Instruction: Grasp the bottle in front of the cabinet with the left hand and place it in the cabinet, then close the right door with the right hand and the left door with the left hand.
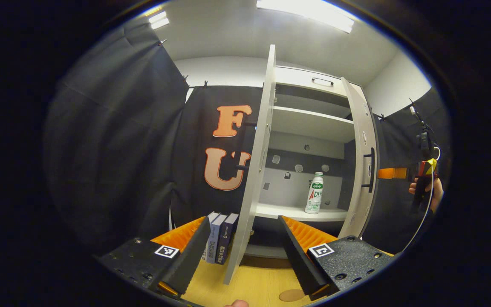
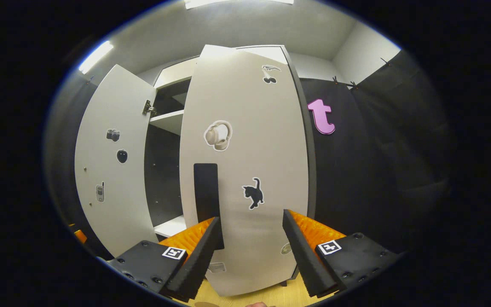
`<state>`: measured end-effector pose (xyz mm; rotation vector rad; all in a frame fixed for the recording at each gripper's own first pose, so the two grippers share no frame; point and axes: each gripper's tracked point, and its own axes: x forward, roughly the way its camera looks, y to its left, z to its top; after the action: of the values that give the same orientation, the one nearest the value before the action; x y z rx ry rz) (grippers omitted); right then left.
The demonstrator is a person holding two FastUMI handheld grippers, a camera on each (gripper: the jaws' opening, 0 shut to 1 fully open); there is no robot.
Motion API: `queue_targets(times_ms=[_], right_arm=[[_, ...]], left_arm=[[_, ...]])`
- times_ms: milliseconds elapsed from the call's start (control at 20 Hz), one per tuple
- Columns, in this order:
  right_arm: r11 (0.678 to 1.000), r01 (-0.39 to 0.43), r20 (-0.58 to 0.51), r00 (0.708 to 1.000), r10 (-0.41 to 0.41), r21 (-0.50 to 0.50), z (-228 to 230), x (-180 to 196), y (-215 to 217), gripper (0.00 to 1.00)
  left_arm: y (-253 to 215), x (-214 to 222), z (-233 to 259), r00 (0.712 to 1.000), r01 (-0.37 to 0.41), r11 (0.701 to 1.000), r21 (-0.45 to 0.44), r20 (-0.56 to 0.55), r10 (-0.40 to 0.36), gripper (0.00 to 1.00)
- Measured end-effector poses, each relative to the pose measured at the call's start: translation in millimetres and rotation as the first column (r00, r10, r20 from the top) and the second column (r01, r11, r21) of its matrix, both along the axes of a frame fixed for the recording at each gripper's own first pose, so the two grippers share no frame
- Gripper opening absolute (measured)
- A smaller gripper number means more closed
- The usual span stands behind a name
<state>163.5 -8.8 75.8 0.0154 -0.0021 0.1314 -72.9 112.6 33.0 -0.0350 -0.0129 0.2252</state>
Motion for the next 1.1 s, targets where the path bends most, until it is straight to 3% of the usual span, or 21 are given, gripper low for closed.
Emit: queue_targets(times_ms=[600,1100], right_arm=[[1.0,-0.004,-0.008,1.0,0.004,-0.015,-10,34,22,0.96],[0.999,0.036,-0.008,0.999,-0.036,-0.006,-12,41,27,0.96]], left_arm=[[66,-20,8,0.99,-0.141,0.99,-0.008,0.018,0.142,0.95],[115,-24,11,0.979,-0.203,0.979,0.003,0.024,0.203,0.95]])
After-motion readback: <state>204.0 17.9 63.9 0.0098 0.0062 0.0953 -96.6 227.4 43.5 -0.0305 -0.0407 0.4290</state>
